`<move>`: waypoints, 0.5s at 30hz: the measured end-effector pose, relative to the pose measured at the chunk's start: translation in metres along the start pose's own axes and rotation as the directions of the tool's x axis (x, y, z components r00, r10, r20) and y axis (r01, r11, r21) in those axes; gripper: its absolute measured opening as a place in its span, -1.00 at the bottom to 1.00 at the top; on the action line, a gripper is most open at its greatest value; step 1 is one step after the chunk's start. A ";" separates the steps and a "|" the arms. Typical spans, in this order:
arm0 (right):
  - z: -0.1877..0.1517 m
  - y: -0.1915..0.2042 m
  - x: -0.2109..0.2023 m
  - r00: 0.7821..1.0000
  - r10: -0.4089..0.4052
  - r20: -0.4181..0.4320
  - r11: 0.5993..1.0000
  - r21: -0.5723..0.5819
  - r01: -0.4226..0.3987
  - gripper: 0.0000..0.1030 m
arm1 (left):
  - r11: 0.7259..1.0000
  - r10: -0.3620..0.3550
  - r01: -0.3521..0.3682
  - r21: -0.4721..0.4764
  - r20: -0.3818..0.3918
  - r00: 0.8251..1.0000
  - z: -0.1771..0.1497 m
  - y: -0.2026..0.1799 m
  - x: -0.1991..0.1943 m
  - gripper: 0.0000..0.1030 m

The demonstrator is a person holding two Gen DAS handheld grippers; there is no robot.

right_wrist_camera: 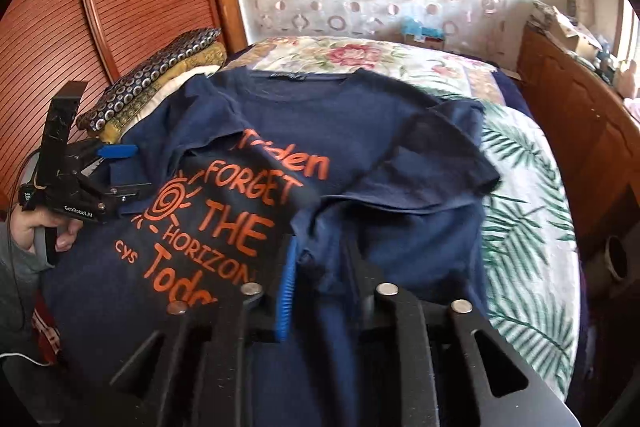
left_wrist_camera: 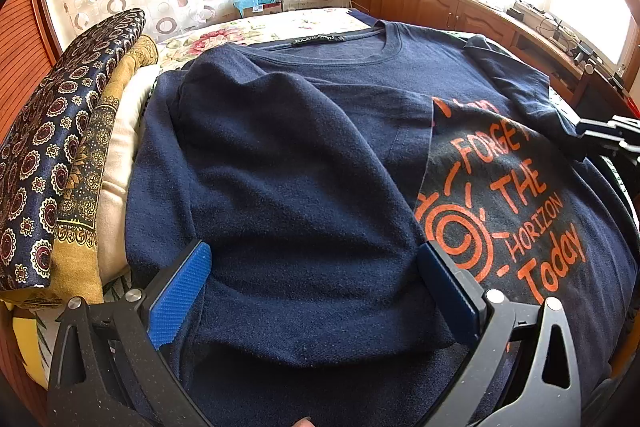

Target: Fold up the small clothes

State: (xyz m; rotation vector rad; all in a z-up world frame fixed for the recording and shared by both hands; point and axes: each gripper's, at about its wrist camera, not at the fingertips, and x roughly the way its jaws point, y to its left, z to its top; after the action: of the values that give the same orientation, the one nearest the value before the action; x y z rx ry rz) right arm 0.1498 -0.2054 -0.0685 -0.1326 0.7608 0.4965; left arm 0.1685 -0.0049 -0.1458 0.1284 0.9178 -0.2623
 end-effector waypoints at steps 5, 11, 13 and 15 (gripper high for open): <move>0.003 -0.015 -0.022 0.997 -0.059 0.040 0.998 0.027 0.058 -0.40 | 1.000 0.000 0.000 0.000 0.000 1.000 0.001 0.000 0.001 1.00; 0.011 -0.048 -0.015 0.991 -0.130 0.036 0.988 0.092 0.126 -0.39 | 1.000 0.000 0.000 0.000 0.000 1.000 0.001 0.000 0.002 1.00; 0.016 -0.061 -0.005 0.988 -0.151 0.017 0.982 0.116 0.148 -0.39 | 1.000 0.000 0.000 0.000 0.000 1.000 0.001 0.000 0.002 1.00; 0.020 -0.074 0.008 0.987 -0.161 -0.011 0.976 0.150 0.160 -0.39 | 1.000 0.000 0.000 0.000 0.000 1.000 0.001 0.000 0.002 1.00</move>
State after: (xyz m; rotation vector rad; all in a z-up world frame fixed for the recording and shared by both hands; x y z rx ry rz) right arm 0.2029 -0.2616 -0.0637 -0.0524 0.7768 0.2842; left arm 0.1701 -0.0056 -0.1465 0.1281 0.9178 -0.2623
